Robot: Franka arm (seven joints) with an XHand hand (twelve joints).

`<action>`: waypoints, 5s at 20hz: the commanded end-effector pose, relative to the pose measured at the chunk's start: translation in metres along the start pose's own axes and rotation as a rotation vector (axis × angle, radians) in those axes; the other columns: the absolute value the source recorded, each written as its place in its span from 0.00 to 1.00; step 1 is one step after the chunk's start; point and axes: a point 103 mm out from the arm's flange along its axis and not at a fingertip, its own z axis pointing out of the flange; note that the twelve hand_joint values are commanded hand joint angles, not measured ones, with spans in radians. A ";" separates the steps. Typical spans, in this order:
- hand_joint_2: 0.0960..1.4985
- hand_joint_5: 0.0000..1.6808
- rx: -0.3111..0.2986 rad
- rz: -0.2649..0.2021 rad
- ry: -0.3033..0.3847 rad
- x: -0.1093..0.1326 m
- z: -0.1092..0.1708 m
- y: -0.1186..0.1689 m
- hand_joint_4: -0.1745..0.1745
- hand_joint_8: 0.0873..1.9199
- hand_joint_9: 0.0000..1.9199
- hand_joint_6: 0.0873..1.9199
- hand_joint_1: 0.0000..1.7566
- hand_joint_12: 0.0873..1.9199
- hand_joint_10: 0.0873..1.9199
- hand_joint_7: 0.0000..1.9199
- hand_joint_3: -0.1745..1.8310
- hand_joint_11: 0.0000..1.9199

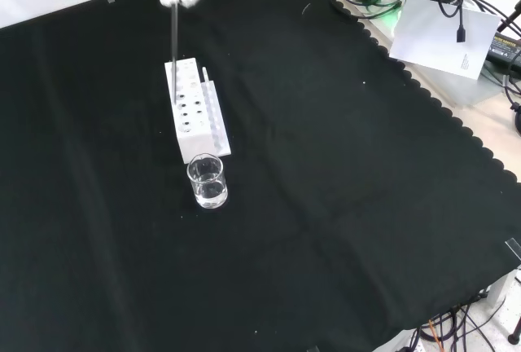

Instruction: Put the glass rod back on the white test tube rack.

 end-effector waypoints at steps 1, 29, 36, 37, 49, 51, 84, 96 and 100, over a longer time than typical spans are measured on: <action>0.70 0.64 -0.041 0.084 -0.007 -0.059 -0.019 -0.033 0.00 0.56 0.82 0.25 0.74 0.38 0.44 0.58 0.09 0.84; 0.70 0.64 0.000 0.076 -0.043 -0.036 0.000 -0.078 0.00 0.56 0.82 0.25 0.74 0.38 0.44 0.57 0.09 0.84; 0.70 0.64 -0.026 0.091 0.007 -0.049 0.006 -0.090 0.00 0.57 0.82 0.25 0.74 0.38 0.44 0.57 0.09 0.84; 0.70 0.64 -0.027 0.091 0.024 -0.052 0.010 -0.092 0.00 0.57 0.82 0.25 0.74 0.39 0.44 0.57 0.09 0.84; 0.70 0.63 -0.009 0.064 0.049 -0.060 0.026 -0.092 0.00 0.57 0.82 0.25 0.74 0.39 0.44 0.57 0.09 0.84; 0.70 0.63 -0.006 0.060 0.049 -0.059 0.029 -0.089 0.00 0.57 0.82 0.25 0.74 0.39 0.44 0.57 0.09 0.84; 0.70 0.63 0.100 0.111 0.026 -0.081 0.098 -0.081 0.00 0.57 0.82 0.26 0.74 0.39 0.44 0.57 0.09 0.84; 0.70 0.63 0.132 0.083 0.022 -0.075 0.117 -0.064 0.00 0.57 0.82 0.26 0.74 0.39 0.44 0.57 0.09 0.84; 0.70 0.63 0.148 0.094 0.001 -0.076 0.115 -0.061 0.00 0.57 0.82 0.26 0.74 0.39 0.44 0.57 0.09 0.84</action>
